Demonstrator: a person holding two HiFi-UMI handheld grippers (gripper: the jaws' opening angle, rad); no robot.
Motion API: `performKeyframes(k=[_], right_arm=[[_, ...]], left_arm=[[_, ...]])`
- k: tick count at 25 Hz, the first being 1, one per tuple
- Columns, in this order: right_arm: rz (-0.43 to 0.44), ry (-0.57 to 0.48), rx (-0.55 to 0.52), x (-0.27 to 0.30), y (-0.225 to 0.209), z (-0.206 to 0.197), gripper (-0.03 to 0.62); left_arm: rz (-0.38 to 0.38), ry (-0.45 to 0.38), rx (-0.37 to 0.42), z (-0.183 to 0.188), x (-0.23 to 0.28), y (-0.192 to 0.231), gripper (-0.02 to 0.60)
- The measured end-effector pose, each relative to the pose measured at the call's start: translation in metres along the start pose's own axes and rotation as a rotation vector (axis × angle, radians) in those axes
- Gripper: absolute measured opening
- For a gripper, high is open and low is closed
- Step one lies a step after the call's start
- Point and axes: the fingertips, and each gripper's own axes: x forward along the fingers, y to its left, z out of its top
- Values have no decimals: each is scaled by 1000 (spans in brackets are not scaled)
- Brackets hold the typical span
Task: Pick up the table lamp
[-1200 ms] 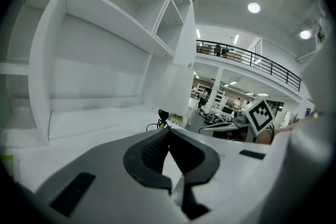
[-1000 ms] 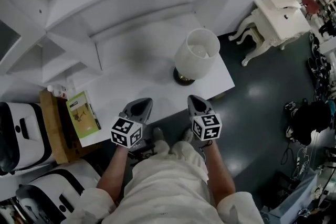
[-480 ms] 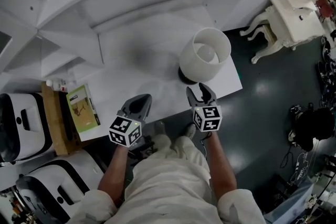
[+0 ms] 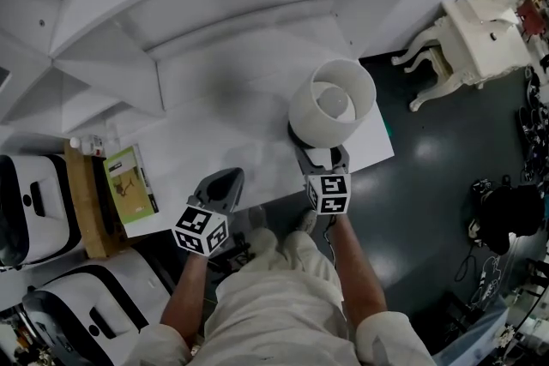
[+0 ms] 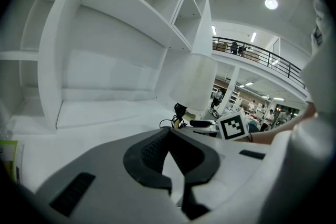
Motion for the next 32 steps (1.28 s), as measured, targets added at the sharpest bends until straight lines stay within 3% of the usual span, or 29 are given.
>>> performKeyframes(k=[32], right_arm=[[-54,-2,55,91,-38,1,341]], left_arm=[[50,141,20,-58,-37,14,9]])
